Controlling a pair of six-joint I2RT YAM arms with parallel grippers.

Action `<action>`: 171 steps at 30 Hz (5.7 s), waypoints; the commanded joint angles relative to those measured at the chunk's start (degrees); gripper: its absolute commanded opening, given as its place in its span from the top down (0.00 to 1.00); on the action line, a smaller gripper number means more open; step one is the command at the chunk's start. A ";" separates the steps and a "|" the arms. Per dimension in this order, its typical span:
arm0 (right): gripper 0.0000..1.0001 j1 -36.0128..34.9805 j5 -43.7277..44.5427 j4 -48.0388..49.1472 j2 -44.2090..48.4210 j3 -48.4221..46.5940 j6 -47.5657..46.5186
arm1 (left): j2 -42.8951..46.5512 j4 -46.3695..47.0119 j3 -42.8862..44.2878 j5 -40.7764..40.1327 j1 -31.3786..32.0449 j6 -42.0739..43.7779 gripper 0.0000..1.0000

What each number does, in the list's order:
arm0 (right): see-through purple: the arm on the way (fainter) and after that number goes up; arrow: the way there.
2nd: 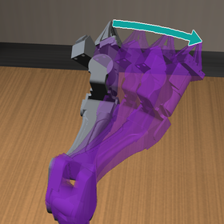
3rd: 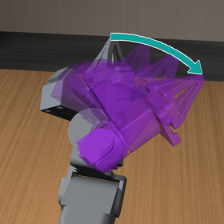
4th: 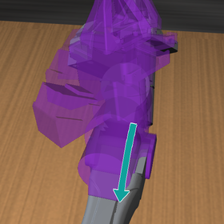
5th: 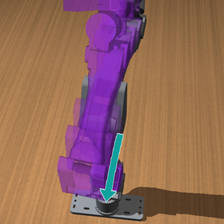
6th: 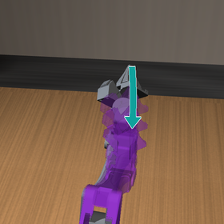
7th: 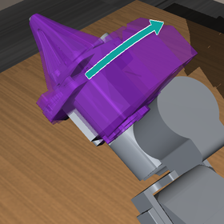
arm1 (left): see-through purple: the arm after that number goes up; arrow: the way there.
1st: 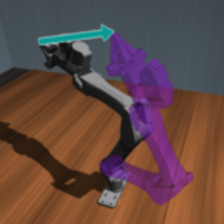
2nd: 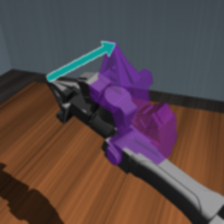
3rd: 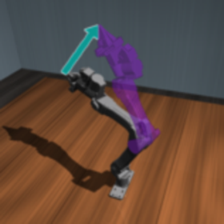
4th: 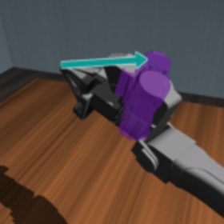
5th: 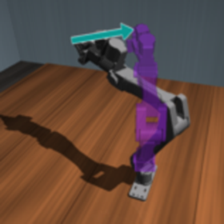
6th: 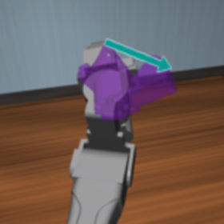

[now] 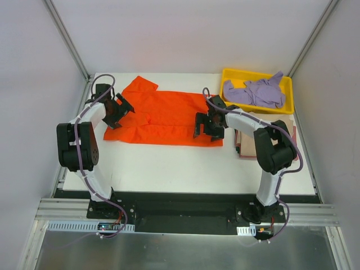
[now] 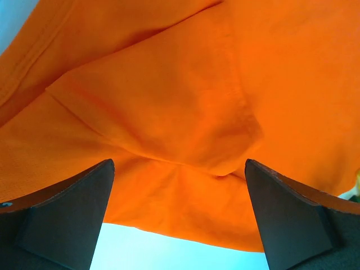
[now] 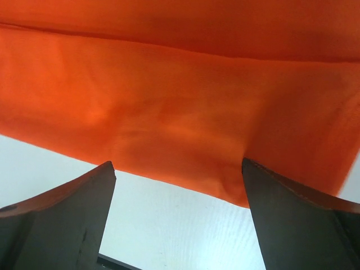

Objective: Fold and stack the t-shirts
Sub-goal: Fold the flattened tshirt in 1/3 of the way, then grap the side of the flattened tshirt furthest away from the robot with both arms

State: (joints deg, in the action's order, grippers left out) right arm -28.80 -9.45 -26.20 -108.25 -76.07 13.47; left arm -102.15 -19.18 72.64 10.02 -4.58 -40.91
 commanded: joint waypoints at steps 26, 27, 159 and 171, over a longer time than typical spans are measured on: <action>0.04 -5.65 3.91 0.44 25.88 32.03 7.96 | 35.96 -8.24 -42.84 -16.88 -0.43 -6.73 0.01; 0.04 -6.00 4.09 0.88 27.55 33.95 9.45 | 36.40 -8.42 -42.85 -16.70 -0.43 -6.56 0.01; 0.22 5.68 30.55 1.67 -4.33 -7.33 6.12 | -12.64 -4.56 19.04 -1.77 11.08 34.23 1.00; 0.36 6.47 29.76 2.11 -9.44 -9.97 6.56 | -5.79 0.54 9.10 -0.45 11.08 33.00 1.00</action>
State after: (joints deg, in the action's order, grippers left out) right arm -23.14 18.85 -24.21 -116.84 -83.35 19.03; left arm -113.21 -21.41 84.01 7.53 6.35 -7.94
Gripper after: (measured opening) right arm 0.650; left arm 0.011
